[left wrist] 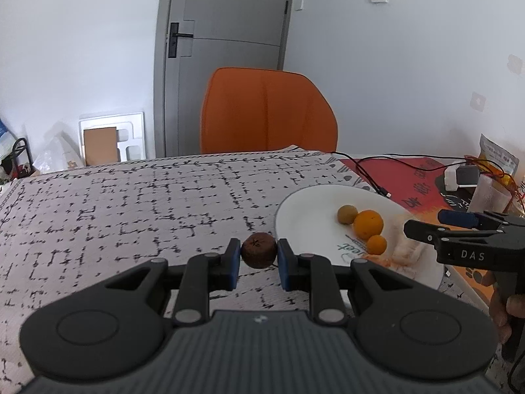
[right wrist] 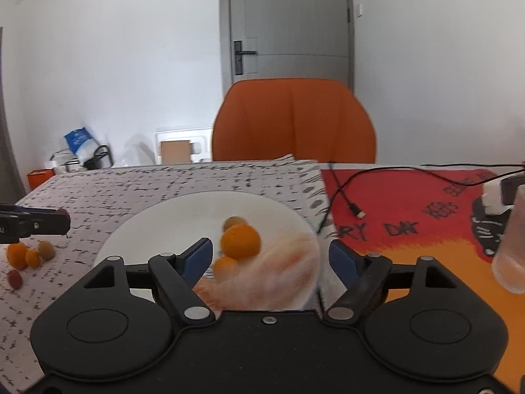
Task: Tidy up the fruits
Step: 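Carry the kiwi with the left gripper while the right carries the pomelo segment over the bowl, then open the left gripper to drop the kiwi while the right releases the pomelo segment into the bowl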
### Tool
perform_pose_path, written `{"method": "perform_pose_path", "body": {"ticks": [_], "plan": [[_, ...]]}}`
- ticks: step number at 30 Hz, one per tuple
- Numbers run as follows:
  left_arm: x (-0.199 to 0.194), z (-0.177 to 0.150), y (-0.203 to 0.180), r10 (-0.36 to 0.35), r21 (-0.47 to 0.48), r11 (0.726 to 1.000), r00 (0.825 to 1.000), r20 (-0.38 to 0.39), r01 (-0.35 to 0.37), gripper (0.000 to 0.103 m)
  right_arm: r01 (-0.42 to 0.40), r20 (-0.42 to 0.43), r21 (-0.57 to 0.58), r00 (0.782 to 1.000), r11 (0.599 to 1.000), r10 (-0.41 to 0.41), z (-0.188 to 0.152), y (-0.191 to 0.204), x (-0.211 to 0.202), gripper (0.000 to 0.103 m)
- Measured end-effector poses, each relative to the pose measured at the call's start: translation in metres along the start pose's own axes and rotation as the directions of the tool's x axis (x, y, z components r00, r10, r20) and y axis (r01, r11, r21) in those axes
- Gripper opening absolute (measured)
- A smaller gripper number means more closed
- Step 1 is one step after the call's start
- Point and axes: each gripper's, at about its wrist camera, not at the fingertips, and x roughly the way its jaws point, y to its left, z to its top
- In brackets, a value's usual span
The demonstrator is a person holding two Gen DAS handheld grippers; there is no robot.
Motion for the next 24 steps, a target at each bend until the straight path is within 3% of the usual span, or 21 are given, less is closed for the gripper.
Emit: {"method": "perform_pose_path", "body": {"ticks": [16,20,24], "plan": [[0.021,0.008,-0.035,-0.074,0.052,0.996,0.997,-0.015,0.074,0.023,-0.018,0.01,0.131,1.0,0.991,0.016,-0.02,-0.008,-0.036,0.084],[0.016,0.01,-0.037,-0.082,0.057,0.995,0.997,-0.016,0.082,0.033,-0.027,-0.002,0.138,1.0,0.99,0.027,-0.023,-0.002,-0.036,0.084],[0.006,0.009,-0.026,-0.049,0.035,0.998,0.999,-0.015,0.05,0.055,-0.043,-0.003,0.137,0.999,0.99,0.044,-0.024,0.004,-0.037,0.086]]}}
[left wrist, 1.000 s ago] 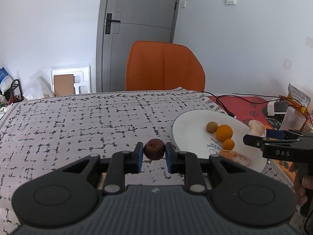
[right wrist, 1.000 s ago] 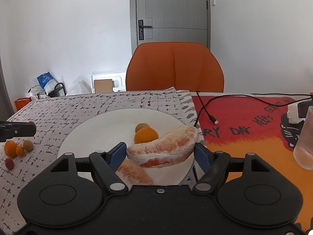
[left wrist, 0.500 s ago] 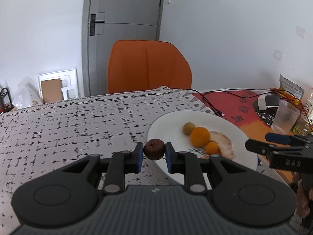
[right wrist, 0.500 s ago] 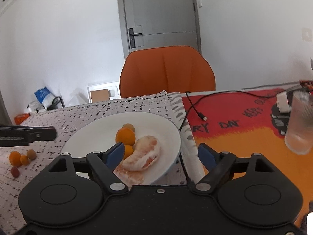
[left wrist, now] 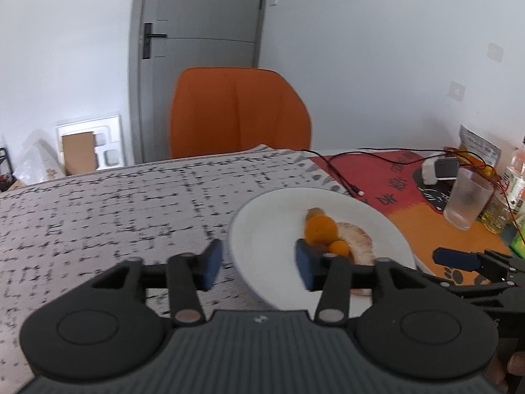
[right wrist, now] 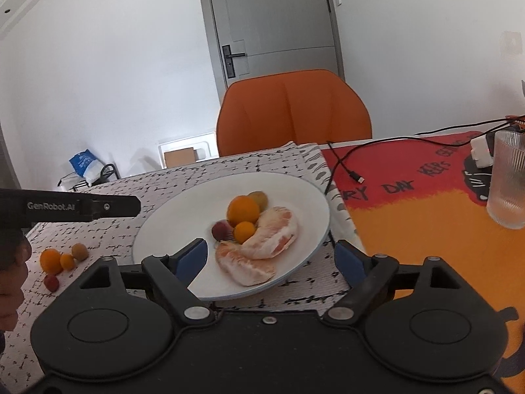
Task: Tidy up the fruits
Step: 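Open the left gripper to drop the kiwi while the right releases the pomelo segment into the bowl, then move the right gripper back to the pile and grasp a red plum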
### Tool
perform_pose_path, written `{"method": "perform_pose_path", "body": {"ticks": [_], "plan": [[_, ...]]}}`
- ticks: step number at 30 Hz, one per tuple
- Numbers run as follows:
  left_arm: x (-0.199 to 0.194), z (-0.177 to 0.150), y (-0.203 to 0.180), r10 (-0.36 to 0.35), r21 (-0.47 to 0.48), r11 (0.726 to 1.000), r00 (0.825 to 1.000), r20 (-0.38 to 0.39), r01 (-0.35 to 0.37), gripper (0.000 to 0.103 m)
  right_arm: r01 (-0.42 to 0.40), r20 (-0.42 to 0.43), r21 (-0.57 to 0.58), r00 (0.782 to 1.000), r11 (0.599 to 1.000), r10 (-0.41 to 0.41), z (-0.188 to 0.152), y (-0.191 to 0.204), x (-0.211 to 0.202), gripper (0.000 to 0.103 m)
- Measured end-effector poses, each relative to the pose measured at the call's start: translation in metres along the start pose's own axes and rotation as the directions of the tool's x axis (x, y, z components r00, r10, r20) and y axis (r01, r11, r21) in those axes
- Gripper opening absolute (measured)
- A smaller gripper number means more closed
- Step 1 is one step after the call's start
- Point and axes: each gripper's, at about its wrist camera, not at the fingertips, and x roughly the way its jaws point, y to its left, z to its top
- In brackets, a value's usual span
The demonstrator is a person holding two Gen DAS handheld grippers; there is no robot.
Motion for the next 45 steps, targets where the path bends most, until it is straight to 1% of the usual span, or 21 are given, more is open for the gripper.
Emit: {"method": "perform_pose_path", "body": {"ticks": [1,3,7,13,15,18,19,21,28,36,41,45], "plan": [[-0.004,-0.001,0.004,0.012,-0.006,1.0,1.0,0.004,-0.012,0.059,-0.003,0.001,0.0,1.0,1.0,0.003,0.0,0.001,0.0,0.088],[-0.012,-0.003,0.012,0.036,-0.021,0.999,0.999,0.01,-0.035,0.064,-0.005,0.0,0.001,1.0,1.0,0.005,-0.001,0.005,0.0,0.088],[-0.027,-0.009,0.029,0.069,-0.062,0.996,0.998,0.015,-0.068,0.079,-0.018,-0.004,0.015,1.0,1.0,0.018,-0.001,0.012,0.0,0.088],[-0.042,-0.012,0.045,0.126,-0.061,0.99,0.992,0.018,-0.124,0.087,-0.031,0.001,0.016,1.0,0.999,0.031,-0.001,0.023,-0.007,0.093],[-0.047,-0.013,0.05,0.134,-0.06,0.989,0.991,0.015,-0.133,0.089,-0.032,0.0,0.018,0.999,0.999,0.032,-0.001,0.025,-0.009,0.094],[-0.056,-0.015,0.058,0.165,-0.062,0.985,0.986,0.03,-0.163,0.093,-0.034,-0.004,0.017,0.999,0.999,0.034,-0.001,0.03,-0.011,0.095],[-0.059,-0.016,0.06,0.17,-0.066,0.984,0.985,0.032,-0.168,0.094,-0.036,-0.005,0.019,0.999,0.999,0.036,-0.001,0.031,-0.012,0.096],[-0.065,-0.018,0.065,0.172,-0.076,0.983,0.985,0.031,-0.17,0.094,-0.043,-0.003,0.024,0.999,0.999,0.043,0.0,0.034,-0.014,0.103],[-0.081,-0.025,0.08,0.191,-0.091,0.978,0.981,0.034,-0.187,0.095,-0.06,-0.006,0.013,0.998,0.998,0.06,0.001,0.048,-0.017,0.103],[-0.095,-0.03,0.095,0.209,-0.108,0.973,0.977,0.04,-0.204,0.095,-0.099,-0.026,-0.012,0.995,0.995,0.099,0.003,0.07,-0.022,0.103],[-0.102,-0.035,0.105,0.224,-0.117,0.969,0.974,0.042,-0.218,0.095,-0.115,-0.037,-0.028,0.993,0.993,0.114,0.004,0.081,-0.019,0.103],[-0.105,-0.041,0.118,0.228,-0.136,0.965,0.973,0.028,-0.222,0.095,-0.129,-0.053,-0.04,0.99,0.991,0.127,0.003,0.093,-0.014,0.103]]}}
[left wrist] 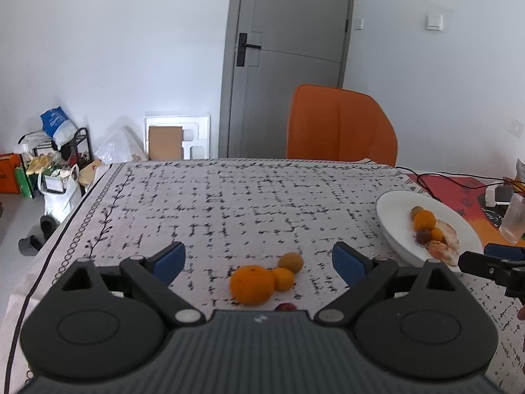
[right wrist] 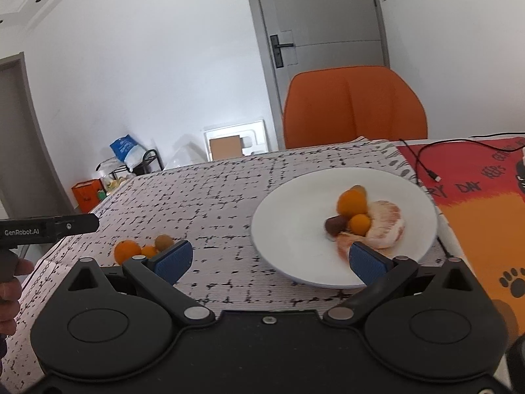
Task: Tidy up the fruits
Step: 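Move the right gripper back to the pile and grasp a red plum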
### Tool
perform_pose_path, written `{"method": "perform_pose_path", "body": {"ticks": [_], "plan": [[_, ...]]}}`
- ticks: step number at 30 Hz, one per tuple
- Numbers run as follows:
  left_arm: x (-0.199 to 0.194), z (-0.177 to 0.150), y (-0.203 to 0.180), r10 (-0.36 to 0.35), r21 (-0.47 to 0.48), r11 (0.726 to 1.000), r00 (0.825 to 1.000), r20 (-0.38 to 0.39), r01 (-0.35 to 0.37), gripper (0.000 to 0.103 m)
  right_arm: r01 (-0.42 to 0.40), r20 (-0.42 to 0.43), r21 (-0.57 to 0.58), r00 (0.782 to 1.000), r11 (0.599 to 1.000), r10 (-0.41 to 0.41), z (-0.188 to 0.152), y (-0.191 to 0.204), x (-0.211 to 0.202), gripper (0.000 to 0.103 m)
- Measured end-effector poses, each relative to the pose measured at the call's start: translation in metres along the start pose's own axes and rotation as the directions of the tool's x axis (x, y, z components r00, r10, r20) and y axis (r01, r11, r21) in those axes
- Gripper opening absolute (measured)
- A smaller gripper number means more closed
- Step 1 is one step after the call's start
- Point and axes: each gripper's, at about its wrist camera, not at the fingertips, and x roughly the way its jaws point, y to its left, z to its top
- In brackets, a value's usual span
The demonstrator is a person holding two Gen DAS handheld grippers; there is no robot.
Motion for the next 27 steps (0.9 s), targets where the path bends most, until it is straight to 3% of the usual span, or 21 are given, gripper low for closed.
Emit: {"method": "perform_pose_path", "body": {"ticks": [18,27], "plan": [[-0.005,-0.019,0.055,0.03,-0.079,0.996,0.999,-0.024,-0.032,0.093,-0.085,-0.061,-0.071,0.995,0.994,0.08,-0.005,0.056,0.033,0.102],[-0.003,-0.027,0.065,0.016,-0.084,0.996,1.0,-0.026,-0.018,0.092,-0.131,-0.108,-0.092,0.987,0.987,0.121,-0.009,0.078,0.049,0.092]]}}
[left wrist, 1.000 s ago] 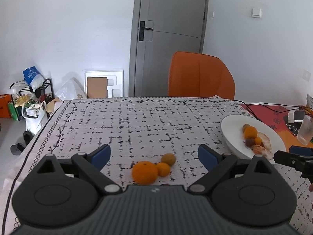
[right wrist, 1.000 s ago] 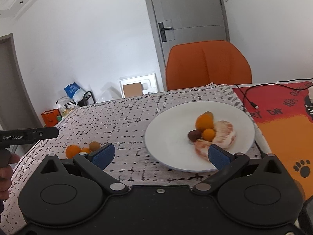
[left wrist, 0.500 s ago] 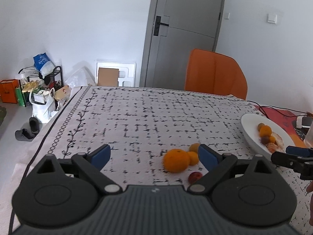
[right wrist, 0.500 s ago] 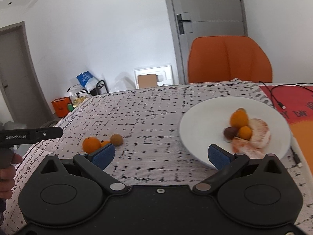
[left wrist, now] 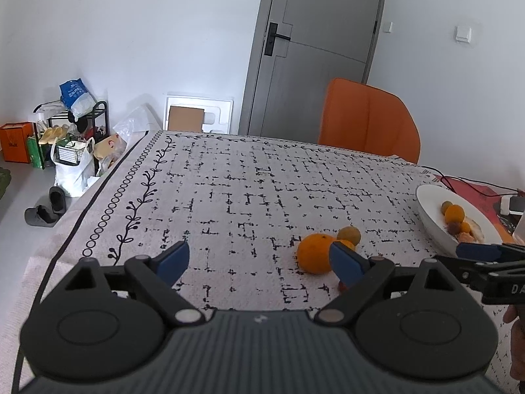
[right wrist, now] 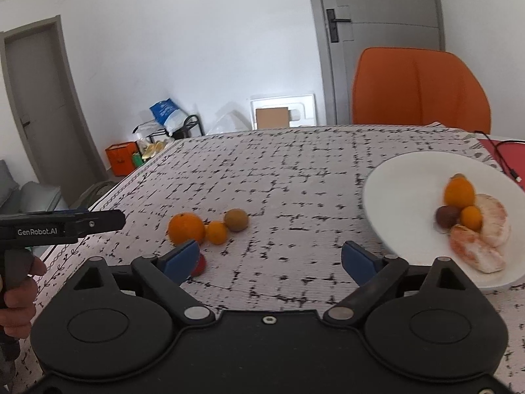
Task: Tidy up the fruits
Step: 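Move the right gripper back to the pile and grasp a red plum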
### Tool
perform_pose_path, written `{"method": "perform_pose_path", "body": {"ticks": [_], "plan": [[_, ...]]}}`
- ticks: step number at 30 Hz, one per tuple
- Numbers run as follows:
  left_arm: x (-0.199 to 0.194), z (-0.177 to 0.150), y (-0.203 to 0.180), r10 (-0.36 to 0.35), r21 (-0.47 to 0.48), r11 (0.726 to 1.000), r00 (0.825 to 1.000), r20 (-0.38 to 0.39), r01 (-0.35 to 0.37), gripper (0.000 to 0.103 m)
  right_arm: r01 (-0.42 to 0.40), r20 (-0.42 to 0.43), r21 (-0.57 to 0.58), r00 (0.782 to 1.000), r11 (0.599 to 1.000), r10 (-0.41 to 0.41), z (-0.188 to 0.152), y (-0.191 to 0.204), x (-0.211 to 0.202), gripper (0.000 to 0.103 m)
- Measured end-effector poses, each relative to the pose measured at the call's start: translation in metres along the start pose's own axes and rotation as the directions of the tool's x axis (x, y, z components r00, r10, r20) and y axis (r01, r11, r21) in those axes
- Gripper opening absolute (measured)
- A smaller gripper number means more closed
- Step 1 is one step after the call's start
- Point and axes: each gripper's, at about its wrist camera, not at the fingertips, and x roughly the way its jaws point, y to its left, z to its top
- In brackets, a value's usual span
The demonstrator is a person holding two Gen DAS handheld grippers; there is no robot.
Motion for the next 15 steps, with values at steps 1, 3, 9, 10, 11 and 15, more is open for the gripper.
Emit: {"method": "perform_pose_path", "body": {"ticks": [1,3,9,10,11,15], "plan": [[0.0,-0.001,0.001,0.0,0.001,1.0,1.0,-0.001,0.0,0.092,-0.004,-0.005,-0.003,1.0,1.0,0.004,0.0,0.002,0.002,0.09],[0.001,-0.002,0.003,0.001,0.0,1.0,1.0,-0.003,-0.001,0.092,-0.013,-0.016,-0.006,1.0,1.0,0.013,0.0,0.005,0.007,0.087],[0.004,-0.006,0.013,0.004,-0.012,1.0,1.0,-0.013,-0.004,0.092,-0.048,-0.046,-0.028,0.998,0.998,0.047,0.0,0.019,0.02,0.082],[0.004,-0.007,0.014,0.003,-0.011,1.0,1.0,-0.015,-0.003,0.092,-0.055,-0.05,-0.035,0.997,0.998,0.053,0.0,0.021,0.022,0.08],[0.005,-0.007,0.016,0.003,-0.012,1.0,1.0,-0.017,-0.004,0.092,-0.061,-0.055,-0.041,0.997,0.997,0.059,0.0,0.024,0.025,0.077],[0.008,-0.009,0.024,0.006,-0.023,1.0,1.0,-0.027,-0.007,0.089,-0.084,-0.077,-0.045,0.994,0.995,0.08,0.0,0.031,0.034,0.072]]}}
